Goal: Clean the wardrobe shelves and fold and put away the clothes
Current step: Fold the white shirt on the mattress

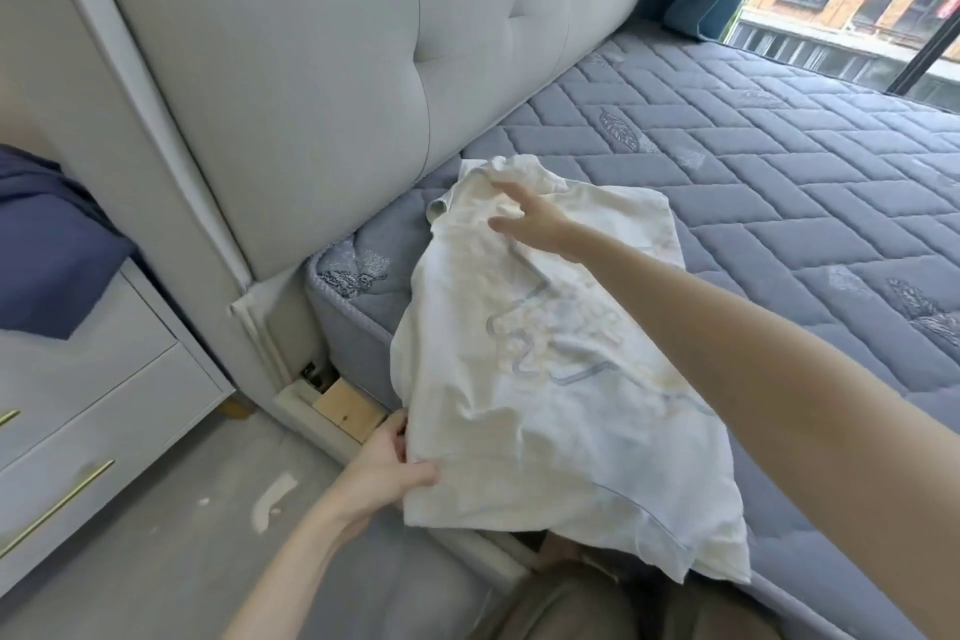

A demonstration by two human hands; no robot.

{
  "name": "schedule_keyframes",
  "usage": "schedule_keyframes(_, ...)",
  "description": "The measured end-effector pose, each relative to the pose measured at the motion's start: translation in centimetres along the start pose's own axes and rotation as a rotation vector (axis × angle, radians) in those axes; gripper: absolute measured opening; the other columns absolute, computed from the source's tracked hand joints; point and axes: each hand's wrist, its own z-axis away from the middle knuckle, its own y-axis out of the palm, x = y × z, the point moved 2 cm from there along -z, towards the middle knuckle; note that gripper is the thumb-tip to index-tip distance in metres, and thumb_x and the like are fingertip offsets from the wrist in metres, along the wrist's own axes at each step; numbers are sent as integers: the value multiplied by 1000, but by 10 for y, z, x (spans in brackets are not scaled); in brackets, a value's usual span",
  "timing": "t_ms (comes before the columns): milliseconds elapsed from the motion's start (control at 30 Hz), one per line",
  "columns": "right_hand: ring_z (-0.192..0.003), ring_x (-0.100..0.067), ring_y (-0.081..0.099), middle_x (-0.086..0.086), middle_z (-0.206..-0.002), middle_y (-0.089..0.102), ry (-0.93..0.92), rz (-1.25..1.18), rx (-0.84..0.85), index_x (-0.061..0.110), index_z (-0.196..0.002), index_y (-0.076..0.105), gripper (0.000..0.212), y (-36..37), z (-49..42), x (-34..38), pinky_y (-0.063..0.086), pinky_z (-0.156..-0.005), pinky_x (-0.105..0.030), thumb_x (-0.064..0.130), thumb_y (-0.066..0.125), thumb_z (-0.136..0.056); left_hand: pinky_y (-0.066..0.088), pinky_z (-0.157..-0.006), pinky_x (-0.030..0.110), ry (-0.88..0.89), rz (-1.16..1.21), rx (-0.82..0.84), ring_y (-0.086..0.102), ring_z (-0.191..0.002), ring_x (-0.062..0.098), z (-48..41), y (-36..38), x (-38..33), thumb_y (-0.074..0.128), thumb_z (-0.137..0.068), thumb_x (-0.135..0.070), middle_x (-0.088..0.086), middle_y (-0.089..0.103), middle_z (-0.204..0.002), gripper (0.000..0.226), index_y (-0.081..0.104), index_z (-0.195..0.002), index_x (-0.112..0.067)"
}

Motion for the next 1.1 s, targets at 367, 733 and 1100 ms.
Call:
schedule_keyframes(367,-136,-29,29,0,-146,43,250,252,-336,27,-129,55,37,-43,129,-79,21,-109,-37,28,57,-92,26,-113,36,338,-214,-727,32,-134,24,-25,-5,-77,68,-71,-52,11,37,-142,87,38,-144,-15)
schedule_keyframes(733,-126,-29,46,-13,-139,46,546,-282,-371,15,-153,15,86,-63,186,-141,37,-94,-32,33,69,-89,49,-95,41,83,-452,-497,59,-112,28,-116,-14,-132,78,-61,-53,8,61,-124,79,56,-120,-6)
schedule_keyframes(1100,-76,-20,62,-13,-87,67,258,-560,-413,27,-124,62,44,-81,203,-141,55,-69,-24,6,70,-86,47,-67,25,106,-221,-345,58,-93,18,-94,-14,-150,68,-89,-30,4,61,-113,47,55,-125,-2)
